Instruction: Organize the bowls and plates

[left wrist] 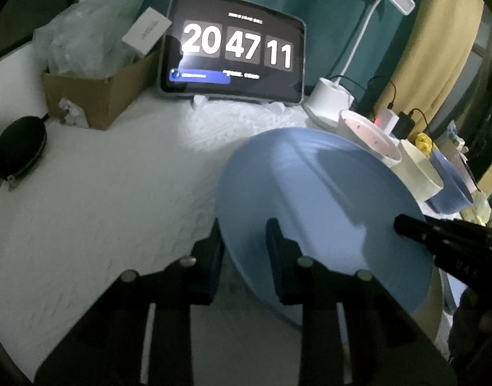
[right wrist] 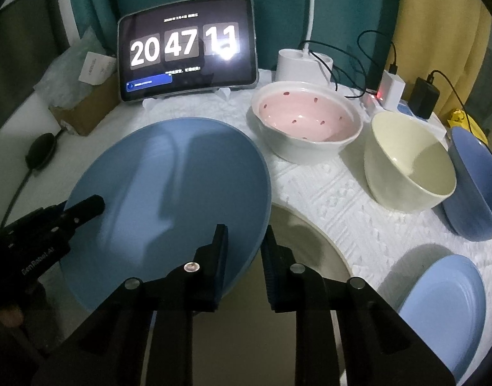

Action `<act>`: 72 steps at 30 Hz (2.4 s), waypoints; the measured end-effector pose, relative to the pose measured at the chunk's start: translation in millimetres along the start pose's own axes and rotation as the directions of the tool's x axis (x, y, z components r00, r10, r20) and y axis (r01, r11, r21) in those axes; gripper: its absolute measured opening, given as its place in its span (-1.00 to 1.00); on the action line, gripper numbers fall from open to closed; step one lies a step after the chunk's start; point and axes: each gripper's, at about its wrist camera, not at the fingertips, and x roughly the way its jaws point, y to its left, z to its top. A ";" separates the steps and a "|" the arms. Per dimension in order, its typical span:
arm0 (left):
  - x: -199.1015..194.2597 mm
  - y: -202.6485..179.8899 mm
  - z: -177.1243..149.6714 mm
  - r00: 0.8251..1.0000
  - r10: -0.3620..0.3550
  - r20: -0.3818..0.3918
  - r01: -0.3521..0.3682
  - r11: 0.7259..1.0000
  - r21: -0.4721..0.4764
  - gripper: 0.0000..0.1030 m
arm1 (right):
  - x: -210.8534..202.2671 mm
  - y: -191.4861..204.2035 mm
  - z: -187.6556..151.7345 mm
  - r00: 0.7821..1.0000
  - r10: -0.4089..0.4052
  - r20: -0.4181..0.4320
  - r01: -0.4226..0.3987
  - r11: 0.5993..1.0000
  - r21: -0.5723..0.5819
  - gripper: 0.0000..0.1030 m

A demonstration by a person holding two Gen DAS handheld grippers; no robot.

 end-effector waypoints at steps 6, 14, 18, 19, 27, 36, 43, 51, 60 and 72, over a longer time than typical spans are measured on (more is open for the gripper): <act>-4.2 -2.1 -3.2 1.000 -0.007 -0.006 0.007 1.000 0.000 -0.48 | -7.3 -1.0 -3.9 1.000 -0.008 0.011 0.008 1.000 0.004 -0.60; -16.0 -9.6 -6.5 1.000 -0.016 0.011 0.016 1.000 0.012 -0.48 | -21.0 -3.9 -9.2 0.999 -0.015 0.035 0.014 1.000 0.011 -0.61; -20.2 -15.7 -7.6 1.000 -0.022 0.014 0.022 0.999 0.024 -0.48 | -27.7 -6.9 -12.5 0.999 -0.019 0.044 0.018 1.000 0.021 -0.61; -21.2 -16.9 -8.2 1.000 -0.023 0.016 0.023 0.999 0.027 -0.48 | -29.2 -7.9 -13.3 0.999 -0.020 0.046 0.019 1.000 0.025 -0.61; -30.2 -32.4 -11.9 0.999 -0.036 0.023 0.034 0.998 0.054 -0.48 | -41.7 -18.1 -20.4 0.997 -0.031 0.066 0.028 0.999 0.047 -0.61; -36.9 -50.5 -15.1 0.999 -0.044 0.029 0.042 0.995 0.085 -0.48 | -55.4 -31.4 -30.6 0.995 -0.041 0.087 0.035 0.997 0.071 -0.61; -41.8 -66.6 -17.3 0.998 -0.051 0.031 0.048 0.993 0.112 -0.48 | -65.8 -43.0 -38.5 0.994 -0.047 0.103 0.037 0.995 0.096 -0.61; -46.8 -86.7 -23.3 0.998 -0.062 0.026 0.058 0.988 0.140 -0.48 | -77.0 -58.7 -50.4 0.992 -0.056 0.116 0.041 0.991 0.129 -0.61; -52.3 -107.9 -28.8 0.998 -0.064 0.027 0.059 0.983 0.173 -0.48 | -87.0 -73.1 -60.9 0.990 -0.058 0.130 0.037 0.987 0.159 -0.61; -51.8 -138.6 -40.3 0.997 -0.076 0.018 0.071 0.976 0.205 -0.48 | -99.8 -97.9 -77.8 0.988 -0.070 0.141 0.043 0.981 0.188 -0.61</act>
